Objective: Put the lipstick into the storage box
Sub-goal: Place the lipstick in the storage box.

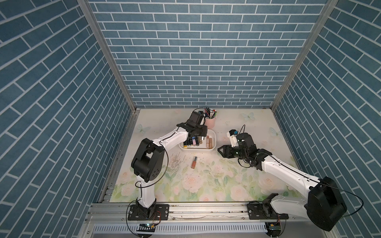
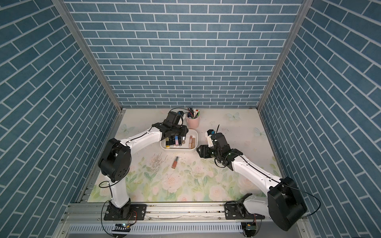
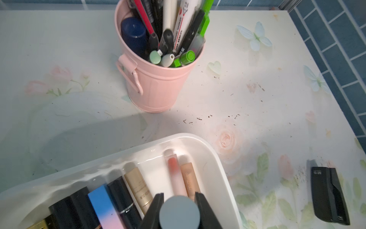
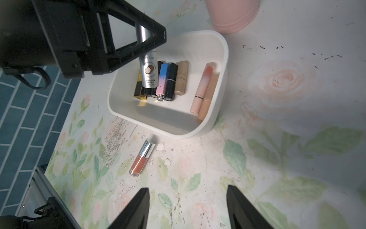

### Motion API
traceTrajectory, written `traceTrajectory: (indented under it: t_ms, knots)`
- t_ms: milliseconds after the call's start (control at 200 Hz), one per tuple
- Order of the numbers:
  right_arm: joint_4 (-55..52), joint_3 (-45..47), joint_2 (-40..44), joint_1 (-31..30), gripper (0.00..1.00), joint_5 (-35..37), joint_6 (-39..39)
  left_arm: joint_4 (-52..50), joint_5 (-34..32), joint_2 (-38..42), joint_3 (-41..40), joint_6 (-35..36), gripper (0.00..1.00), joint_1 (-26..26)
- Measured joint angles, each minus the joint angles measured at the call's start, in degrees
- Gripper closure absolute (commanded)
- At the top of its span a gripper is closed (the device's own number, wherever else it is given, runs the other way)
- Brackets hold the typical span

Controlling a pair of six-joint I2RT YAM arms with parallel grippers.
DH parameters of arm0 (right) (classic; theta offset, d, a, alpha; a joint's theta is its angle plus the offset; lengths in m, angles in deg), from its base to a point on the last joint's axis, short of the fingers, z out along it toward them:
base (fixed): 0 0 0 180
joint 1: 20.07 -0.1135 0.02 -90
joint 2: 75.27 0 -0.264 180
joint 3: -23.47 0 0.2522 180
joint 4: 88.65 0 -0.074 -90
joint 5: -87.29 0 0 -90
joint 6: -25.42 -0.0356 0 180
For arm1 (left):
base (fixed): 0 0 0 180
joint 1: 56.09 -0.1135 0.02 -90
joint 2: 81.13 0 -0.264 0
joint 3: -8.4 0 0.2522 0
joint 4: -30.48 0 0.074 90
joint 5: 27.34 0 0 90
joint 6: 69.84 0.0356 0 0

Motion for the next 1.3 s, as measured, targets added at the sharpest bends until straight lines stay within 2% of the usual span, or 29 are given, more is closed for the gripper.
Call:
traceTrajectory:
  t_ms: [355,1055,1300]
  knots:
    - [-1.46,0.0,-0.17,0.0,0.34,0.85,1.95,4.92,-0.31,-6.4,0.46,-4.0,0.92,0.0]
    - [-2.54,0.0,-0.17,0.0,0.34,0.87,2.97,10.8,-4.09,-9.22,-1.16,-7.26,0.92,-0.02]
    - [-2.56,0.0,-0.17,0.0,0.34,0.87,2.97,11.5,-4.46,-10.08,-2.34,-7.5,0.89,-0.11]
